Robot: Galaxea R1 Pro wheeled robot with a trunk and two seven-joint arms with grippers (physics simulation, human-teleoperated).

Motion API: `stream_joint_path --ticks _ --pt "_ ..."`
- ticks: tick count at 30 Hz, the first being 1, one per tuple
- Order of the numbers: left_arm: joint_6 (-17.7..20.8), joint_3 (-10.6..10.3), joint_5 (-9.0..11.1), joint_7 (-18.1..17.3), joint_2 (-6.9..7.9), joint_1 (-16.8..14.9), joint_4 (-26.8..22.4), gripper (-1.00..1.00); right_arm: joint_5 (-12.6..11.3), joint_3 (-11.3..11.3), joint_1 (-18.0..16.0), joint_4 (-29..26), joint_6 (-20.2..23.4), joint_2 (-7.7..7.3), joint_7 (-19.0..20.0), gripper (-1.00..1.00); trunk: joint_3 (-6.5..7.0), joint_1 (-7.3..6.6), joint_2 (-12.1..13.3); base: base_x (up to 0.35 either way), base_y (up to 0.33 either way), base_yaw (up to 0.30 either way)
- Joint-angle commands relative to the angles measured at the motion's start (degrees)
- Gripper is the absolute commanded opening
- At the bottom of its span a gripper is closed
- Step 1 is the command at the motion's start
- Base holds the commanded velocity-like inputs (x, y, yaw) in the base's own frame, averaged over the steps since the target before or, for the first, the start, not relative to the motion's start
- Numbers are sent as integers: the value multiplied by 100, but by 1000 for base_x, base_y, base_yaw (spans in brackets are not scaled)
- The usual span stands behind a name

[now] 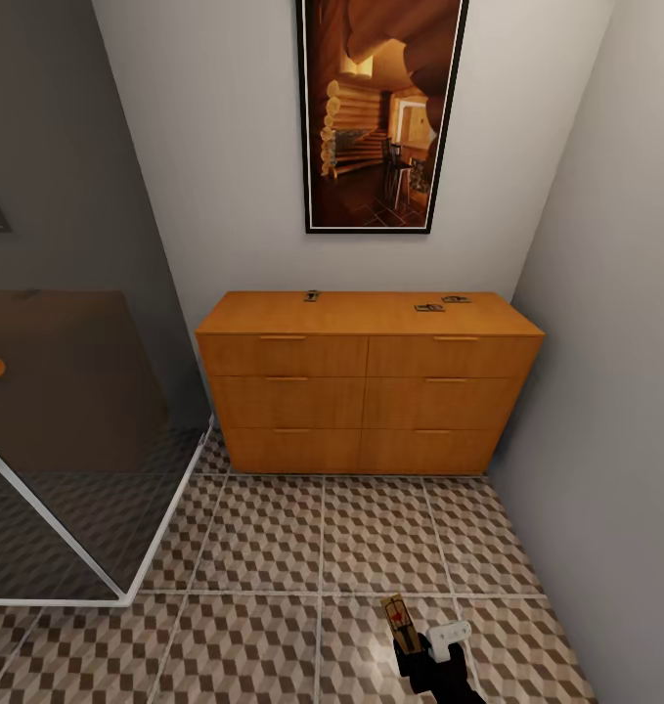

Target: Take the four mousetraps from the cabinet in the bathroom and place them on the bathroom floor. Make sure all four end up on the same floor surface, and ensure that at least two of them are either under or directly next to the same bathroom sink.

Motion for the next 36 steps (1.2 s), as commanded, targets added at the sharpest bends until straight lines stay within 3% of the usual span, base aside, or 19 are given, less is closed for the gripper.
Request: stream_joint_path --ticks 1,36 --pt "-16 2 4 8 -1 -2 1 100 9 11 -3 5 -17 0 -17 -100 -4 0 -2 0 0 0" --pt "-16 4 4 8 -1 -2 9 100 9 11 -4 5 -17 0 -17 -100 -4 0 -2 0 0 0"
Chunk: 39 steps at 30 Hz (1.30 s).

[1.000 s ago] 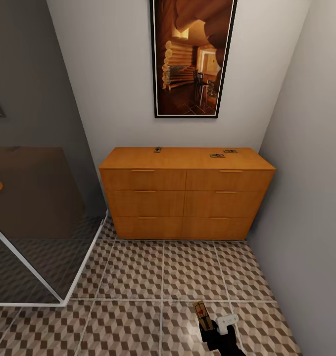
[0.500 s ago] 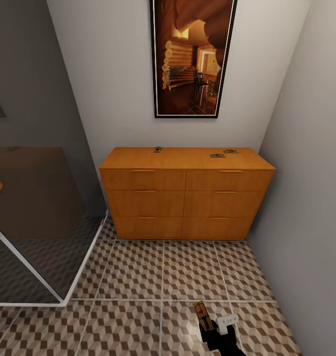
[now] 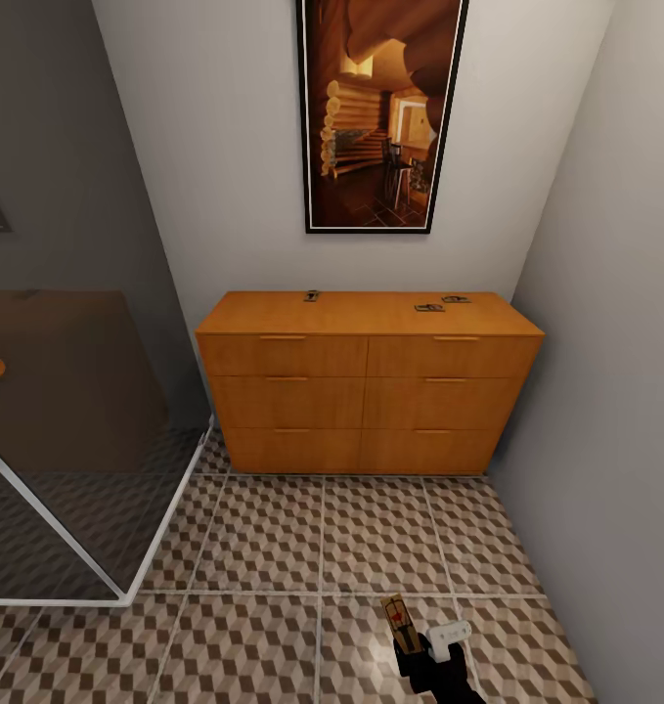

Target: Take the four mousetraps from the cabinet in the bathroom and place them on the bathroom floor. Make sure all four end up on the same floor surface, and ensure that at least two of them are either under or directly next to the same bathroom sink.

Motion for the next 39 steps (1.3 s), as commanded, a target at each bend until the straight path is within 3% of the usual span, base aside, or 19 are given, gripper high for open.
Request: stream_joint_path --ticks 1,39 --pt "-16 3 6 8 -1 -2 1 100 9 11 -5 5 -17 0 -17 -100 -4 0 -2 0 0 0" --pt "-16 0 4 8 -1 -2 1 100 9 11 -3 5 -17 0 -17 -100 -4 0 -2 0 0 0"
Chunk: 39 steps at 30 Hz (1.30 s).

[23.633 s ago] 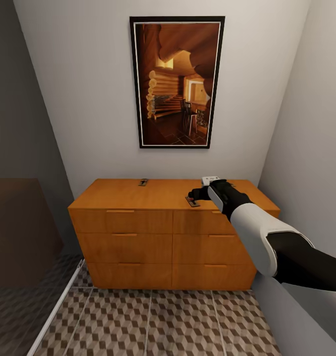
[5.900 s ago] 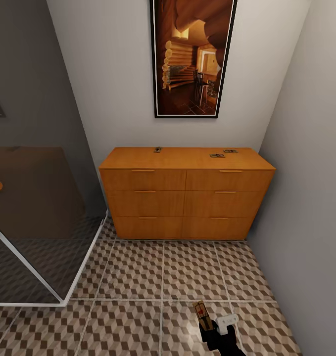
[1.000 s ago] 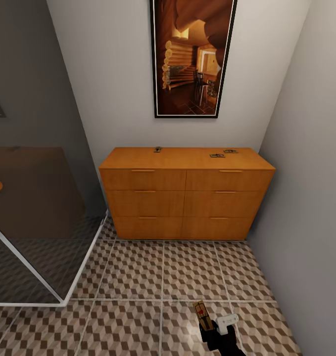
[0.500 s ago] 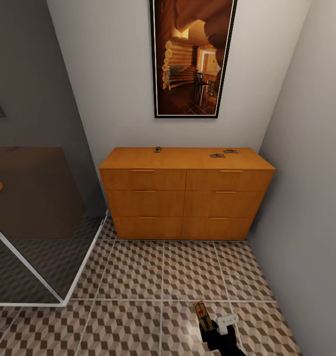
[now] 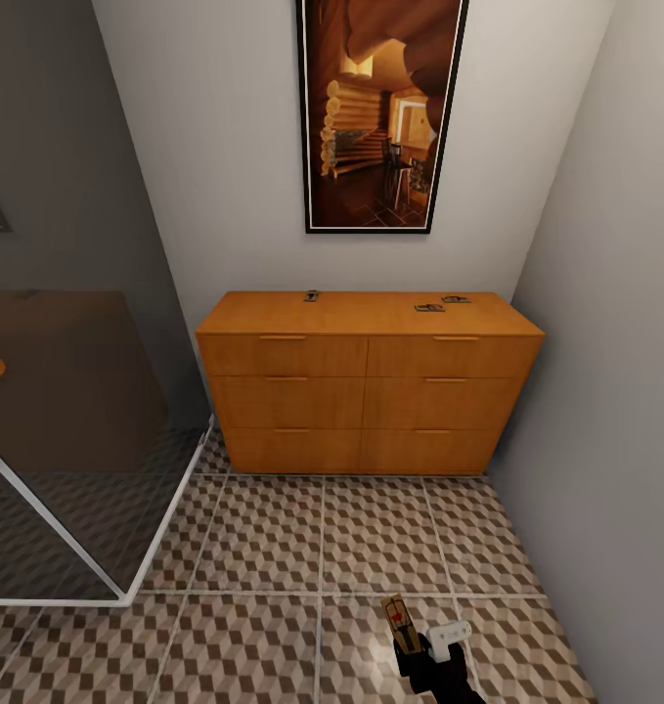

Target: Take the four mousetraps from the cabinet in the bathroom and place them on the bathroom floor. Make sure all four end up on the same floor surface, and ensure that at least two of them are either under or directly next to the same bathroom sink.

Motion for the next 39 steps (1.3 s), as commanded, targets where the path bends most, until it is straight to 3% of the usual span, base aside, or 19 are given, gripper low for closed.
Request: stream_joint_path --ticks 1,39 --pt "-16 2 4 8 -1 -2 -1 100 9 11 -3 5 -17 0 -17 -100 -4 0 -2 0 0 0" --pt "-16 2 4 8 -1 -2 -6 100 9 11 -6 5 -17 0 -17 -100 -4 0 -2 0 0 0"
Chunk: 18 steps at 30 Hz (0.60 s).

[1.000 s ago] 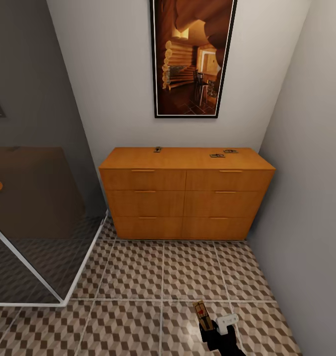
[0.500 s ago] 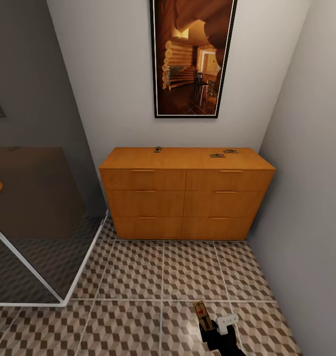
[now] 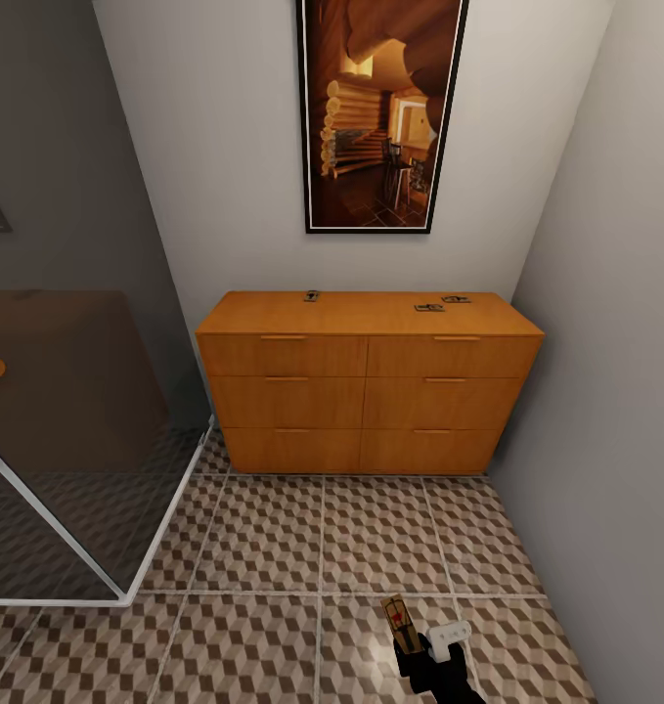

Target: Take the four mousetraps from the cabinet in the bathroom and place them on the bathroom floor. Make sure all four end up on the same floor surface, and ensure that at least two of them are either under or directly next to the same bathroom sink.

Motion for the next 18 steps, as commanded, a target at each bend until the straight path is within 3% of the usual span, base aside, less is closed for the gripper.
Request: stream_joint_path --ticks 1,18 --pt "-16 2 4 8 -1 -2 1 100 9 11 -3 5 -17 0 -17 -100 -4 0 -2 0 0 0" --pt "-16 1 4 8 -1 -2 0 100 9 11 -1 5 -17 0 -17 -100 -4 0 -2 0 0 0"
